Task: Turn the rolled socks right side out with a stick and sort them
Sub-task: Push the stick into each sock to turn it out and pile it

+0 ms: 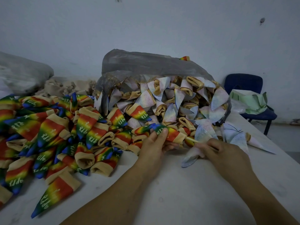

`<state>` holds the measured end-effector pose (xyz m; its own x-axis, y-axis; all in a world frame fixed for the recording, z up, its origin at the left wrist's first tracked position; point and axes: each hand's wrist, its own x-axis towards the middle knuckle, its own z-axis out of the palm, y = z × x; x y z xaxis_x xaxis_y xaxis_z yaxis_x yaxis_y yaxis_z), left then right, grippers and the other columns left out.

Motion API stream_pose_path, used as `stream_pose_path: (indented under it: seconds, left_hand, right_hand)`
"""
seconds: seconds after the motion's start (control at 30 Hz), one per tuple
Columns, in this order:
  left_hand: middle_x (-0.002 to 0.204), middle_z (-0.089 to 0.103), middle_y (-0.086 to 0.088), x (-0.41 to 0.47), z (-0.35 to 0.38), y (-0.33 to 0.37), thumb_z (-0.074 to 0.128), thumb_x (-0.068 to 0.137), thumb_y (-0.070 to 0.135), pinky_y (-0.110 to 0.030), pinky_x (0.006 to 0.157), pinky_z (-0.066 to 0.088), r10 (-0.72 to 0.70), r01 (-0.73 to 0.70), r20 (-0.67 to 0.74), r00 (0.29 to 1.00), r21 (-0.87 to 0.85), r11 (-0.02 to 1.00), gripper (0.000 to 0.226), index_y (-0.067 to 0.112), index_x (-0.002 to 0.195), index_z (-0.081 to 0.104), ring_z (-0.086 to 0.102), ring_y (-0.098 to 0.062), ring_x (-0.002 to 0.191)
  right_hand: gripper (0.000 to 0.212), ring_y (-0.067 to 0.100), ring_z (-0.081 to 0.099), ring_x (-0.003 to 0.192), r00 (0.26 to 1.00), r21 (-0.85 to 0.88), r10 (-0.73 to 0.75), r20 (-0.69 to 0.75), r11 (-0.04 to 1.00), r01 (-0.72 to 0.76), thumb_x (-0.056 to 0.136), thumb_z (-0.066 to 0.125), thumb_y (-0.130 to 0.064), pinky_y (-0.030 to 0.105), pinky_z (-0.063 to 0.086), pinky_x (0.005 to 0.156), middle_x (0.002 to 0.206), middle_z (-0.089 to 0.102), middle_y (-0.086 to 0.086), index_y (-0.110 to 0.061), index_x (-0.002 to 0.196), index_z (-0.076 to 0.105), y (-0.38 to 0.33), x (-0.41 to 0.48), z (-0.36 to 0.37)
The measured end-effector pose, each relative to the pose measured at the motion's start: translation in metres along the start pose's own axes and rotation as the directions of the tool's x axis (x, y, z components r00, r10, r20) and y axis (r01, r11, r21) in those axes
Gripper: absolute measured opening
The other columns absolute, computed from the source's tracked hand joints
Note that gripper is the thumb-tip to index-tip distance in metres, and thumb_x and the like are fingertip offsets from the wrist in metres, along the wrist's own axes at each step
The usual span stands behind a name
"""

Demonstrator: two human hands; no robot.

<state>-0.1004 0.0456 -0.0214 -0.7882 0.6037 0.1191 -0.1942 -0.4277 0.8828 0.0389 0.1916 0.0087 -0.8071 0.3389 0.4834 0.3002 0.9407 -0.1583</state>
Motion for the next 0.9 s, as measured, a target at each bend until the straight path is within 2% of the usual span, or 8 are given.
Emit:
stream_pose_path:
  seconds: [0.07, 0.17, 0.3, 0.43, 0.5, 0.67, 0.77, 0.9]
  left_hand:
    - [0.080, 0.076, -0.006, 0.002, -0.002, 0.001, 0.058, 0.096, 0.026, -0.019, 0.059, 0.056, -0.010, 0.009, -0.060, 0.998, -0.018, 1.000, 0.029, 0.022, 0.077, 0.078, 0.070, -0.010, 0.064]
    - [0.074, 0.074, -0.007, 0.005, -0.006, 0.005, 0.059, 0.094, 0.022, -0.019, 0.055, 0.055, -0.048, 0.036, -0.093, 0.995, -0.130, 0.991, 0.020, 0.013, 0.084, 0.073, 0.068, -0.010, 0.059]
    - [0.084, 0.076, -0.010, 0.003, -0.003, 0.005, 0.063, 0.082, 0.024, -0.021, 0.058, 0.057, -0.090, 0.087, -0.003, 0.996, -0.219, 0.972, 0.018, 0.011, 0.084, 0.075, 0.073, -0.014, 0.067]
    - [0.091, 0.077, -0.012, 0.003, 0.001, 0.003, 0.058, 0.089, 0.024, -0.022, 0.061, 0.058, -0.090, 0.094, 0.029, 0.995, -0.193, 0.977, 0.023, 0.007, 0.094, 0.073, 0.075, -0.017, 0.075]
    - [0.087, 0.077, -0.011, 0.003, -0.001, 0.002, 0.053, 0.097, 0.024, -0.020, 0.058, 0.057, -0.080, 0.081, 0.014, 0.997, -0.143, 0.986, 0.024, 0.006, 0.100, 0.069, 0.074, -0.014, 0.070]
    - [0.066, 0.072, -0.008, 0.001, -0.005, 0.004, 0.055, 0.098, 0.030, -0.018, 0.049, 0.050, -0.101, 0.099, -0.022, 0.995, -0.080, 0.992, 0.030, 0.018, 0.080, 0.076, 0.067, -0.012, 0.052]
    - [0.083, 0.075, -0.009, 0.004, -0.005, 0.005, 0.065, 0.090, 0.031, -0.019, 0.051, 0.049, -0.126, 0.116, -0.064, 0.990, -0.141, 0.983, 0.021, 0.014, 0.090, 0.076, 0.067, -0.011, 0.060]
    - [0.096, 0.077, -0.004, 0.003, -0.002, 0.003, 0.076, 0.070, 0.038, -0.022, 0.064, 0.052, -0.161, 0.153, -0.064, 0.985, -0.106, 0.982, 0.040, 0.015, 0.102, 0.074, 0.071, -0.008, 0.079]
  right_hand:
    - [0.007, 0.018, 0.056, 0.049, 0.998, -0.066, -0.057, -0.038, 0.996, 0.055, 0.079, 0.071, -0.036, 0.026, 0.033, 0.042, 0.064, 0.062, -0.001, -0.029, 0.078, 0.070, 0.006, 0.000, -0.003]
    - [0.031, 0.015, 0.059, 0.058, 0.973, 0.170, 0.226, 0.040, 0.958, -0.229, 0.087, 0.048, -0.061, 0.032, 0.047, 0.055, 0.062, 0.062, -0.009, -0.037, 0.071, 0.059, 0.011, -0.004, -0.003]
    - [0.040, 0.006, 0.054, 0.060, 0.949, 0.279, 0.313, 0.027, 0.910, -0.308, 0.079, 0.044, -0.069, 0.027, 0.037, 0.052, 0.061, 0.060, -0.009, -0.034, 0.069, 0.061, 0.008, -0.001, 0.002]
    - [0.046, 0.010, 0.052, 0.058, 0.907, 0.375, 0.419, 0.039, 0.835, -0.402, 0.072, 0.047, -0.072, 0.027, 0.035, 0.052, 0.052, 0.054, -0.004, -0.029, 0.060, 0.058, 0.006, 0.000, 0.007]
    - [0.043, 0.008, 0.053, 0.058, 0.916, 0.386, 0.394, 0.068, 0.837, -0.389, 0.074, 0.051, -0.069, 0.028, 0.038, 0.053, 0.053, 0.056, -0.008, -0.029, 0.058, 0.058, 0.007, 0.001, 0.010]
    - [0.043, 0.014, 0.058, 0.062, 0.956, 0.304, 0.264, 0.128, 0.907, -0.291, 0.075, 0.045, -0.075, 0.035, 0.047, 0.060, 0.059, 0.060, -0.006, -0.035, 0.064, 0.058, 0.016, 0.001, 0.005]
    - [0.044, 0.012, 0.059, 0.060, 0.973, 0.251, 0.200, 0.118, 0.942, -0.224, 0.078, 0.040, -0.076, 0.031, 0.047, 0.058, 0.064, 0.063, -0.003, -0.037, 0.069, 0.059, 0.021, -0.001, -0.003]
    - [0.049, 0.007, 0.053, 0.054, 0.986, 0.176, 0.140, 0.089, 0.972, -0.154, 0.076, 0.035, -0.079, 0.022, 0.039, 0.051, 0.058, 0.058, -0.012, -0.037, 0.064, 0.057, 0.010, -0.003, -0.007]
